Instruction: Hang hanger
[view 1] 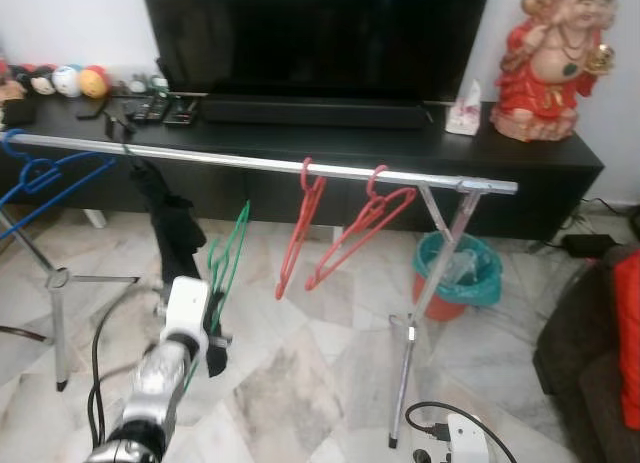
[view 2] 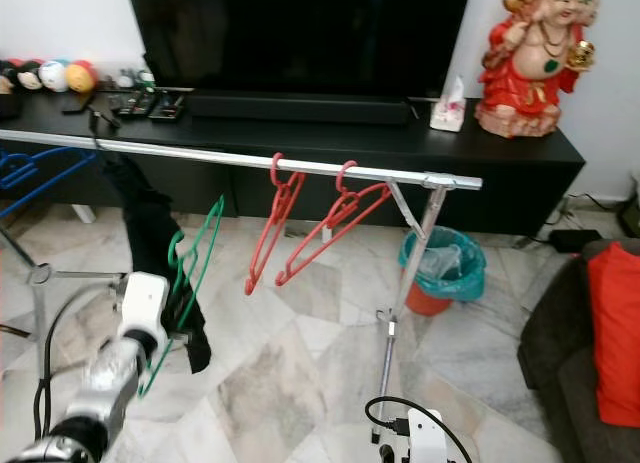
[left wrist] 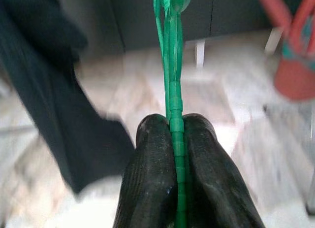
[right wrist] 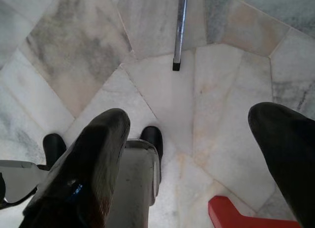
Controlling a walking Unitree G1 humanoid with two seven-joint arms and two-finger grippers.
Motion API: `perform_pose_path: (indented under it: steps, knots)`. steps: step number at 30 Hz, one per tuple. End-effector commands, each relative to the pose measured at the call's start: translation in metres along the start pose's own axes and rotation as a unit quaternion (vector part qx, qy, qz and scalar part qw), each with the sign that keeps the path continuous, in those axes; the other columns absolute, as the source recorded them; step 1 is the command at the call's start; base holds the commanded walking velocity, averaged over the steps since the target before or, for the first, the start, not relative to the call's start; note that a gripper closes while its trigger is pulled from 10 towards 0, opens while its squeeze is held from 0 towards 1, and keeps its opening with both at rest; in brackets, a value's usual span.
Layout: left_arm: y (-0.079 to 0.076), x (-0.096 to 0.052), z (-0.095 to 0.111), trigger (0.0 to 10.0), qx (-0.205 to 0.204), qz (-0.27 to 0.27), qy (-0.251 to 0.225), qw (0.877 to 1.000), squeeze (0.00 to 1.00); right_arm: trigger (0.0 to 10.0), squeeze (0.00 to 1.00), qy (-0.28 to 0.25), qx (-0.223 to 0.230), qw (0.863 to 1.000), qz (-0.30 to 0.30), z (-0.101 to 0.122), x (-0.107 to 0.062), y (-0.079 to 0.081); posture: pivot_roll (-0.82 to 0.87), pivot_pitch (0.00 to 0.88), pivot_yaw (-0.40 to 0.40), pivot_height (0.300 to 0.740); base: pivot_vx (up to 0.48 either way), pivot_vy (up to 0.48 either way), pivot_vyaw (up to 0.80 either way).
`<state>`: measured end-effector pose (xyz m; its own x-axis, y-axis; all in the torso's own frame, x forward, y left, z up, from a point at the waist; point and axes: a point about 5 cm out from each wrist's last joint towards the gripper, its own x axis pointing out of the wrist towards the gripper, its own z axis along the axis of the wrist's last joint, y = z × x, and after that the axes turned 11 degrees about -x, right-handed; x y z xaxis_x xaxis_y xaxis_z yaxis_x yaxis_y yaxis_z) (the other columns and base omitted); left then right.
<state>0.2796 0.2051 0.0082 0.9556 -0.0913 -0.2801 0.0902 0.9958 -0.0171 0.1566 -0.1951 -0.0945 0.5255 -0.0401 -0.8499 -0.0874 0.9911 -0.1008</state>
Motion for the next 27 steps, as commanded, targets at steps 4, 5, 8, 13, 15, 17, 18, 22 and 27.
perform_pose_path:
  steps: [4, 5, 8, 13, 15, 17, 18, 22, 27]
  knots:
    - [-0.001, -0.002, 0.005, 10.0, 0.002, 0.003, -0.031, 1.0, 0.0, 10.0, 0.0, -0.005, 0.004, 1.0, -0.003, 0.002, 0.0, -0.001, -0.15, 0.0, -0.017, 0.74, 0.0, 0.0, 0.0]
    - [-0.002, -0.003, 0.004, 10.0, -0.001, 0.003, -0.032, 0.999, 0.0, 10.0, 0.0, -0.005, 0.004, 1.0, -0.003, 0.002, 0.0, -0.001, -0.15, 0.0, -0.017, 0.74, 0.0, 0.0, 0.0]
    - [-0.001, -0.007, -0.004, 10.0, -0.012, 0.012, -0.022, 1.0, 0.0, 10.0, 0.0, -0.006, 0.001, 1.0, -0.002, 0.003, 0.0, -0.001, -0.16, 0.0, -0.018, 0.74, 0.266, 0.0, 0.0]
    - [0.0, -0.008, -0.006, 10.0, -0.009, 0.017, -0.023, 1.0, 0.0, 10.0, 0.0, -0.005, 0.001, 1.0, -0.004, 0.003, 0.0, -0.001, -0.16, 0.0, -0.018, 0.74, 0.347, 0.0, 0.0]
    - [0.001, -0.009, -0.006, 10.0, -0.005, 0.019, -0.027, 0.999, 0.0, 10.0, 0.0, -0.004, 0.0, 1.0, -0.003, 0.003, 0.0, -0.001, -0.16, 0.0, -0.018, 0.74, 0.426, 0.0, 0.0]
    - [0.002, -0.009, -0.005, 10.0, -0.005, 0.024, -0.032, 0.999, 0.0, 10.0, 0.0, -0.004, -0.002, 1.0, -0.002, 0.003, 0.0, -0.001, -0.16, 0.0, -0.018, 0.74, 0.48, 0.0, 0.0]
    - [0.004, -0.01, -0.004, 10.0, -0.004, 0.027, -0.036, 0.999, 0.0, 10.0, 0.0, -0.004, -0.002, 1.0, -0.002, 0.003, 0.0, -0.001, -0.16, 0.0, -0.017, 0.74, 0.48, 0.0, 0.0]
    - [0.008, -0.01, 0.016, 10.0, 0.006, 0.021, -0.096, 0.995, 0.0, 10.0, 0.0, -0.005, 0.002, 1.0, -0.004, 0.002, 0.0, -0.001, -0.16, 0.0, -0.018, 0.74, 0.48, 0.0, 0.0]
    - [0.004, -0.014, 0.032, 10.0, 0.014, 0.012, -0.143, 0.99, 0.0, 10.0, 0.0, -0.004, -0.004, 1.0, -0.002, 0.002, 0.0, -0.001, -0.15, 0.0, -0.023, 0.74, 0.48, 0.0, 0.0]
